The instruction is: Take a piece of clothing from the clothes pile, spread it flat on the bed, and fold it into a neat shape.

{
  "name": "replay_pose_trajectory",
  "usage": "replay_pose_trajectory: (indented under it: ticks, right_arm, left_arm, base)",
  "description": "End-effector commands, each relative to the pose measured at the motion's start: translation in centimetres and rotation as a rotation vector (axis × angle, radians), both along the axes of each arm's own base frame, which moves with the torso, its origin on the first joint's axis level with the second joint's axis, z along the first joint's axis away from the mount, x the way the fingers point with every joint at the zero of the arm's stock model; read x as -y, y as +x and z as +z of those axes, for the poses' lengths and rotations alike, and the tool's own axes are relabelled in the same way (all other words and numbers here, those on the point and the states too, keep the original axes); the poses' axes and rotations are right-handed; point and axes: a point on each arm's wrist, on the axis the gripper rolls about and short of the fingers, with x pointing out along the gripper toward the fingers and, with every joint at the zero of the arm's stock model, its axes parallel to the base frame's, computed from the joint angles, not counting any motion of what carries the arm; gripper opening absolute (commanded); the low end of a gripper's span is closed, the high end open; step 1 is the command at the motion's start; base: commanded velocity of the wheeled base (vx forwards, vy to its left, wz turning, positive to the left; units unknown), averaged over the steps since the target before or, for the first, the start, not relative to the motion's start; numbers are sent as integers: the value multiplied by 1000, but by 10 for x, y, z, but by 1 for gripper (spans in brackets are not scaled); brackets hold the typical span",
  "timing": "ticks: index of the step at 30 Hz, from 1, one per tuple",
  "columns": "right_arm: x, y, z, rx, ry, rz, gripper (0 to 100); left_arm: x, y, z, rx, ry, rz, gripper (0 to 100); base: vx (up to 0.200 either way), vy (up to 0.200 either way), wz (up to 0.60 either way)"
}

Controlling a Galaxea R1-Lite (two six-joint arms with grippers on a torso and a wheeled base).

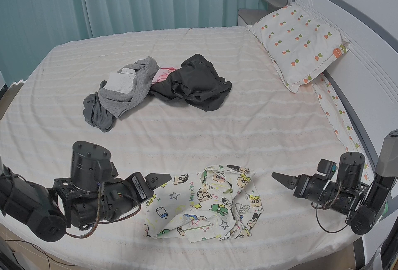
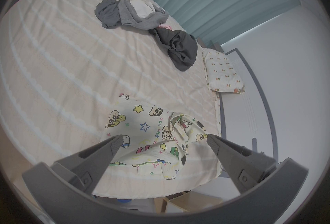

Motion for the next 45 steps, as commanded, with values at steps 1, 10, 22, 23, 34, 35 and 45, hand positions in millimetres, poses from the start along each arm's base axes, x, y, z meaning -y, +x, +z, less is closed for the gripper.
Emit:
replay_pose_trajectory:
  ticks: [1,10,22,23,34,35,45]
  right_arm:
    - [-60,24,35,64,-209,22,100]
    - [-111,31,52,28,-364,14,100]
    - [-126,32,68,92,-535,22,100]
    - [-129,33,68,101,-545,25,100]
    - [-158,43,51,141,-812,74,100]
    - [-160,43,49,130,-834,74,100]
    - [-171,47,15,63,-1062,41,100]
  left_arm:
    - [-37,-25,6,36,-105,10,100]
    - [-90,-16,11,78,-224,86,100]
    - [-103,-20,7,8,-341,58,100]
    - [-103,-19,6,7,-341,60,100]
    - [-104,-18,4,-2,-339,67,100]
    - [-104,-18,4,-2,-339,67,100]
    - [-104,-14,-3,-29,-330,69,100]
  base:
    - [0,0,0]
    - [0,0,0]
    - [0,100,0]
    - [0,200,0]
    - [0,200,0]
    - [0,0,0]
    - [0,0,0]
